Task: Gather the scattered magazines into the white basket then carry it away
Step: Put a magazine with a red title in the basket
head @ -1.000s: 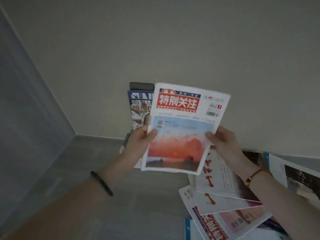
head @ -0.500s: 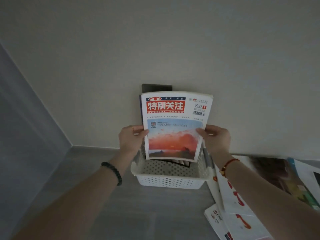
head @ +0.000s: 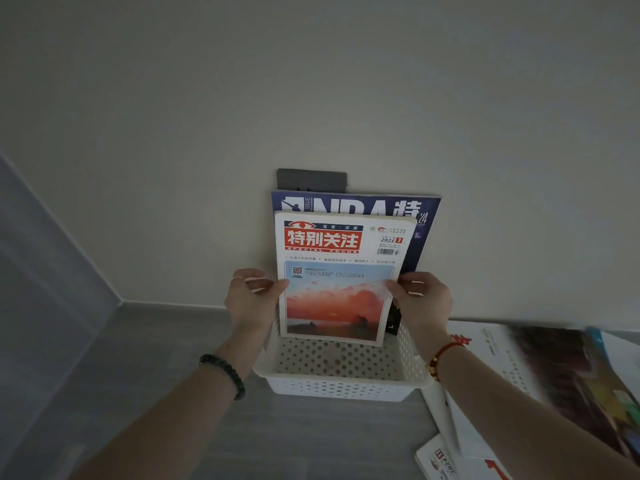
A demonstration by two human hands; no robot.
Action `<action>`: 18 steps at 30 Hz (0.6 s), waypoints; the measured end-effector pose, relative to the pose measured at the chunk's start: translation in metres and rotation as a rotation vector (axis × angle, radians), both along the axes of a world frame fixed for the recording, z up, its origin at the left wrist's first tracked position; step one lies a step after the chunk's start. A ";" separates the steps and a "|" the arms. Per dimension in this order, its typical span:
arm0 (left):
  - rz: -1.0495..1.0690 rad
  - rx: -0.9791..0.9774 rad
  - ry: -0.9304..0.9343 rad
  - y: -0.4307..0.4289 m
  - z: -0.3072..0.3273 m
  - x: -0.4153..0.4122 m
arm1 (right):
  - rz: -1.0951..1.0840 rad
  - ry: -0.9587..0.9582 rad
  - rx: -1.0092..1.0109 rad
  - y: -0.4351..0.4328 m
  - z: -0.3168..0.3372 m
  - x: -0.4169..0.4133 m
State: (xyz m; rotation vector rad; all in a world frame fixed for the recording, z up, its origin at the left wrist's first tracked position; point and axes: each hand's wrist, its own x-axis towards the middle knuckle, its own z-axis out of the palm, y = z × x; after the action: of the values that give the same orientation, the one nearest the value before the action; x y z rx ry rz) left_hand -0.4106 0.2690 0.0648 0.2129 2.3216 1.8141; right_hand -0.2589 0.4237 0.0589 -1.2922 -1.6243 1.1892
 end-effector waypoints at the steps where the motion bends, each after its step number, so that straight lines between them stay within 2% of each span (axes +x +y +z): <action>1: 0.000 -0.029 0.011 0.000 0.000 0.000 | 0.008 -0.015 0.000 0.000 -0.001 0.001; 5: -0.023 -0.106 0.082 -0.002 0.002 0.004 | 0.118 -0.081 0.006 0.002 0.001 0.010; 12: -0.095 -0.118 0.094 -0.011 0.013 0.035 | 0.222 -0.121 0.060 0.016 0.032 0.074; 18: -0.245 0.009 0.025 0.000 0.022 0.096 | 0.186 -0.167 0.095 0.047 0.050 0.169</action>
State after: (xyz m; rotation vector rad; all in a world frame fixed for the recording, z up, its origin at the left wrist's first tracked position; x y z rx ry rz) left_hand -0.3144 0.2691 0.0863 0.5003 2.1911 1.7107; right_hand -0.0903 0.4706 0.1090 -1.2294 -1.9334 1.1219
